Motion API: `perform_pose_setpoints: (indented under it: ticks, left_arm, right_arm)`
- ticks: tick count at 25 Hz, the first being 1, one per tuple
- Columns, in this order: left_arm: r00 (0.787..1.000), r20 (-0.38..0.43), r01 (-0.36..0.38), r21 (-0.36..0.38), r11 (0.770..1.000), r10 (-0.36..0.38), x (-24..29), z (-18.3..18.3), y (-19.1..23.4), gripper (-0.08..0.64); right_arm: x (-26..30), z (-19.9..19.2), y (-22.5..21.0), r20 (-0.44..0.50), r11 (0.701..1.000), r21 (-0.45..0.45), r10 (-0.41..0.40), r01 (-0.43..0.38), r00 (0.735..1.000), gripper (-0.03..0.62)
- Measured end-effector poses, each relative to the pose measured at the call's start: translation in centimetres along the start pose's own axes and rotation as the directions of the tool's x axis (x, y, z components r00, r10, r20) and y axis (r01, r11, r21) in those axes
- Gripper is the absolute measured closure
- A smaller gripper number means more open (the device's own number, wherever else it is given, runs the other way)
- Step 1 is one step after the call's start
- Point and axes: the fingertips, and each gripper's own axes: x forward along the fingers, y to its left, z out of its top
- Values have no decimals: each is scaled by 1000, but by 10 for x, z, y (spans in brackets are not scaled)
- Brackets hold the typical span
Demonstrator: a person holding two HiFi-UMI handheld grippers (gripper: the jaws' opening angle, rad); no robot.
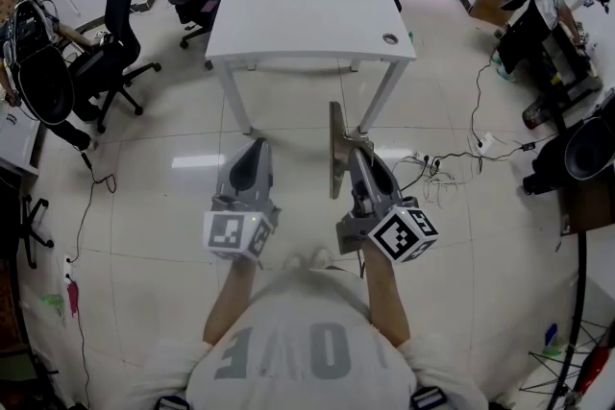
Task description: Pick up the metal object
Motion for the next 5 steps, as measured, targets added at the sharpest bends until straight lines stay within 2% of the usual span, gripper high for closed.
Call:
perform_pose_setpoints:
  ticks: [5]
  left_arm:
    - [1000,-4,-16,-11,1000,16,1,-3,-2,558]
  right_arm:
    - [-1,3,-6,1,1000,-4,3,-3,1000,500]
